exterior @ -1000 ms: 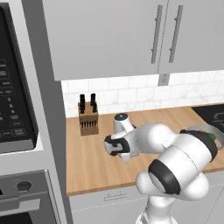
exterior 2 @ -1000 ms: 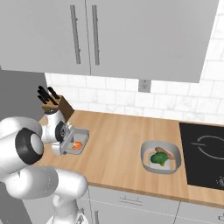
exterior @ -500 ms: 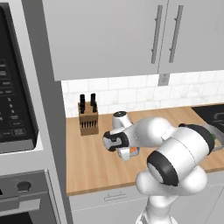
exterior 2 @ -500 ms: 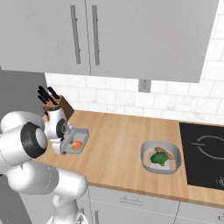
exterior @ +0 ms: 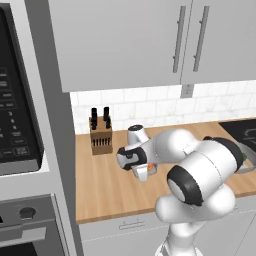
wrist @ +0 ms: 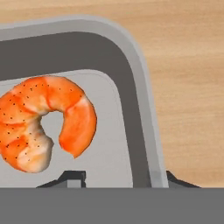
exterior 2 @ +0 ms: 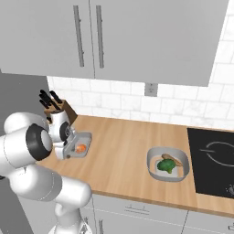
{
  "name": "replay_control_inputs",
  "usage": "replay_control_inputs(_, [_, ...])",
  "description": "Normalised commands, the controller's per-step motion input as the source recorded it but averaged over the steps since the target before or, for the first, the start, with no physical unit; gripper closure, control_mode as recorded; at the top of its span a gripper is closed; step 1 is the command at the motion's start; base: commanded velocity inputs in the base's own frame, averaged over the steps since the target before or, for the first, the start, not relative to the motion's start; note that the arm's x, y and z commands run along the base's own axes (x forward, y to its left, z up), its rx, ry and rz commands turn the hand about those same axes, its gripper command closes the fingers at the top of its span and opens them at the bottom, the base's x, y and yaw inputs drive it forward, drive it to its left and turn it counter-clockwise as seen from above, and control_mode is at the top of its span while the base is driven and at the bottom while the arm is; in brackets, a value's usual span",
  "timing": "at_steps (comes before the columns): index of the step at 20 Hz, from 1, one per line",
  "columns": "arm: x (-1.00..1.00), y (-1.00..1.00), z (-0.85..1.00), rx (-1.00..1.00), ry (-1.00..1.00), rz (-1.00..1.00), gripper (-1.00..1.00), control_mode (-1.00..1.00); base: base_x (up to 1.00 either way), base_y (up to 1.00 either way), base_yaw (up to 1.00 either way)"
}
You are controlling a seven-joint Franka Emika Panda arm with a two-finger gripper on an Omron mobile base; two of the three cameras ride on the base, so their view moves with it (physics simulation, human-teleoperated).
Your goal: Take the meat container that has the shrimp and place it on the second highest rack of the freezer. Then take the vegetable container that has the broccoli and sweet potato and place it on the highest rack of the freezer.
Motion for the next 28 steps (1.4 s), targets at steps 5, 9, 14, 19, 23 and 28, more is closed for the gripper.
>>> replay_control_inputs(5, [0.0, 0.0, 0.0, 0.0, 0.0, 0.0, 1.0, -1.0, 0.0, 0.0, 0.0])
replay_control_inputs(9, [0.0, 0.0, 0.24, 0.0, 0.0, -0.02, 1.0, -1.0, 0.0, 0.0, 0.0])
replay_control_inputs(14, [0.0, -0.13, 0.64, 0.0, 0.0, -0.09, 1.0, -1.0, 0.0, 0.0, 0.0])
replay_control_inputs(19, [-0.01, -0.51, 0.59, 0.02, 0.0, -0.06, 1.0, -1.0, 0.0, 0.0, 0.0])
replay_control_inputs(23, [-0.23, -0.92, 0.42, 0.04, -0.03, 0.0, 1.0, -1.0, 0.0, 0.0, 0.0])
replay_control_inputs(28, [-0.52, -0.76, 0.36, 0.04, -0.12, 0.0, 1.0, -1.0, 0.0, 0.0, 0.0])
